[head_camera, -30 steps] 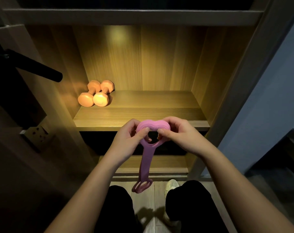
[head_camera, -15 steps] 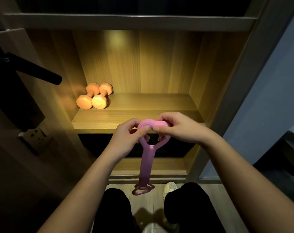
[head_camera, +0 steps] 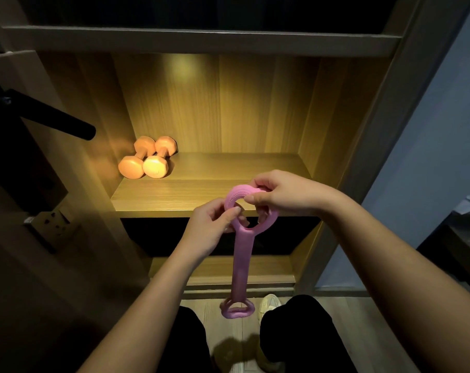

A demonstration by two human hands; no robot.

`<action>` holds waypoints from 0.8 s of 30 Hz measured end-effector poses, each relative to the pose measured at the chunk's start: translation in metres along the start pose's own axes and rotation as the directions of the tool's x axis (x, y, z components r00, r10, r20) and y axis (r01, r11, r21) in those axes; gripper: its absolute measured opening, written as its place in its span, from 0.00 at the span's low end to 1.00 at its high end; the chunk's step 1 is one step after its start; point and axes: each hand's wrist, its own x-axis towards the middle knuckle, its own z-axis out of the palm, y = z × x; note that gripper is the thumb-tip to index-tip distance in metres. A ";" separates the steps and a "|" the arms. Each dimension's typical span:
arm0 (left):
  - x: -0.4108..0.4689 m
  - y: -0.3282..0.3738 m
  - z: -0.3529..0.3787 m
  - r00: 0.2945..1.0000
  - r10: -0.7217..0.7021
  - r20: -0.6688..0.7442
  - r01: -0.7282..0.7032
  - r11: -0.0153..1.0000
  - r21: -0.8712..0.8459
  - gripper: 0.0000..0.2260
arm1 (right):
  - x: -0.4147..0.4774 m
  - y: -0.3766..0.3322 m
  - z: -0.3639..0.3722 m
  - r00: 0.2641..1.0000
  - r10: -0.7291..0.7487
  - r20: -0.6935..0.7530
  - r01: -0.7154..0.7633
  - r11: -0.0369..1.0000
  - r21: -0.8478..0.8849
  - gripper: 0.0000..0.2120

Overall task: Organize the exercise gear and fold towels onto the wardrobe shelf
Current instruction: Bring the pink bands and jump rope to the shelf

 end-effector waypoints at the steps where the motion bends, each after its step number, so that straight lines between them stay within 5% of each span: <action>1: 0.000 -0.001 0.002 1.000 0.004 -0.017 -0.004 1.000 -0.003 0.06 | 0.000 -0.001 -0.002 1.000 0.001 0.006 -0.001 1.000 0.006 0.12; 8: 0.012 -0.007 0.004 1.000 0.006 0.008 -0.006 0.999 -0.035 0.06 | 0.008 -0.014 -0.014 1.000 0.023 -0.010 -0.024 0.997 -0.073 0.11; 11: 0.015 -0.027 0.018 1.000 -0.017 -0.015 0.020 0.975 0.222 0.15 | 0.018 -0.018 -0.018 0.988 0.060 -0.142 -0.059 0.998 0.014 0.12; 14: 0.024 -0.049 0.032 0.987 0.036 -0.156 0.030 0.915 0.402 0.09 | 0.029 -0.018 -0.031 0.957 0.171 -0.233 -0.147 0.982 0.115 0.10; 18: 0.021 -0.083 0.015 0.987 -0.058 -0.152 0.135 0.815 0.564 0.08 | 0.030 0.004 -0.066 0.867 0.336 -0.367 -0.212 0.917 0.339 0.08; 24: 0.030 -0.087 -0.016 0.996 0.000 -0.084 0.064 0.646 0.761 0.09 | 0.030 0.063 -0.067 0.780 0.552 -0.294 -0.352 0.776 0.523 0.09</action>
